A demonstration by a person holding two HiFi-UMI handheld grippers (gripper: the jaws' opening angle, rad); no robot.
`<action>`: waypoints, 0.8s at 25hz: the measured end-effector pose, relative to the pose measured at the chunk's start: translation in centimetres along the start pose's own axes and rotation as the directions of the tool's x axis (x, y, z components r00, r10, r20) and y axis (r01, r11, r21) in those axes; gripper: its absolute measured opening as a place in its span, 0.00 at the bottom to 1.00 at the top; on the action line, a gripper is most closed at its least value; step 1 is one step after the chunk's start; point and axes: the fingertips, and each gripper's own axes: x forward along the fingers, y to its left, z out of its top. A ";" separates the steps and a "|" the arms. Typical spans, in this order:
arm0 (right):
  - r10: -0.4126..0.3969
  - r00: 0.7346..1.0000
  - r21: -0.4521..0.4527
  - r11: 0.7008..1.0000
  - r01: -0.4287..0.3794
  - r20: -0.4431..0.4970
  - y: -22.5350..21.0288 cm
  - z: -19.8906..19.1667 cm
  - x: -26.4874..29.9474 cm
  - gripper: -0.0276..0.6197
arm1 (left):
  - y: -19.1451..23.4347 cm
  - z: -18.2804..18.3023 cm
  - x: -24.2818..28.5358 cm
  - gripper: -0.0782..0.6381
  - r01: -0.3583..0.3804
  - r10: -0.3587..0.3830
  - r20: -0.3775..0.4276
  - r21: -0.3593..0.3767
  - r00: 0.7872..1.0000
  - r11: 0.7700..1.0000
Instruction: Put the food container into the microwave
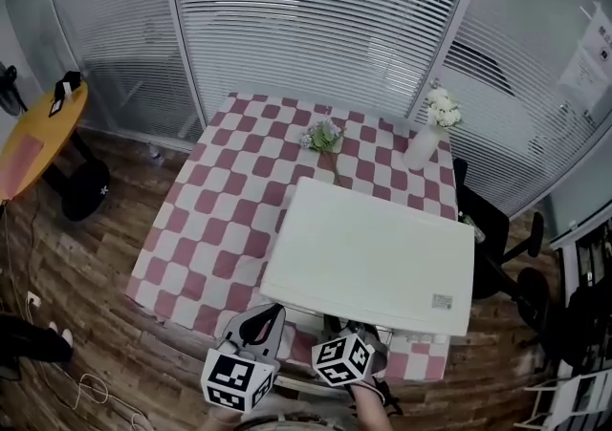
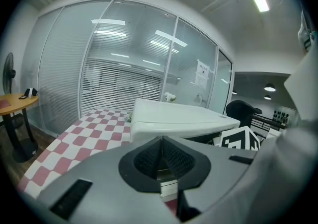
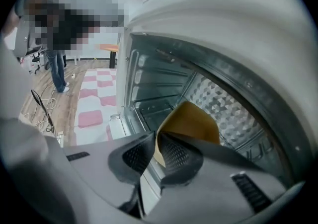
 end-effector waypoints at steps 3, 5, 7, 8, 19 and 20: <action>-0.011 1.000 0.000 1.000 0.011 0.020 -0.1 0.3 -0.1 0.10 | -0.2 0.0 -0.1 0.13 -0.001 0.001 0.003 0.016 1.000 1.000; -0.013 0.999 0.017 1.000 0.012 0.037 -0.1 0.6 -0.3 0.16 | -0.3 0.0 -0.2 0.13 0.004 -0.004 0.004 0.020 1.000 1.000; -0.017 0.998 0.045 0.999 0.014 0.058 -0.2 0.8 -0.6 0.20 | -0.4 -0.2 -0.3 0.13 0.011 -0.011 0.002 0.021 1.000 1.000; -0.019 0.998 0.062 0.998 0.015 0.067 -0.3 0.8 -0.9 0.21 | -0.5 -0.4 -0.3 0.13 0.014 -0.014 -0.001 0.023 1.000 1.000; -0.033 0.995 0.157 0.987 0.018 0.095 -0.2 0.4 -3.2 0.25 | -1.9 -1.9 -0.4 0.13 0.062 -0.059 -0.043 0.065 0.997 0.996; -0.038 0.995 0.162 0.987 0.022 0.094 -0.2 0.3 -3.5 0.24 | -2.1 -2.1 -0.4 0.13 0.070 -0.067 -0.048 0.069 0.997 0.995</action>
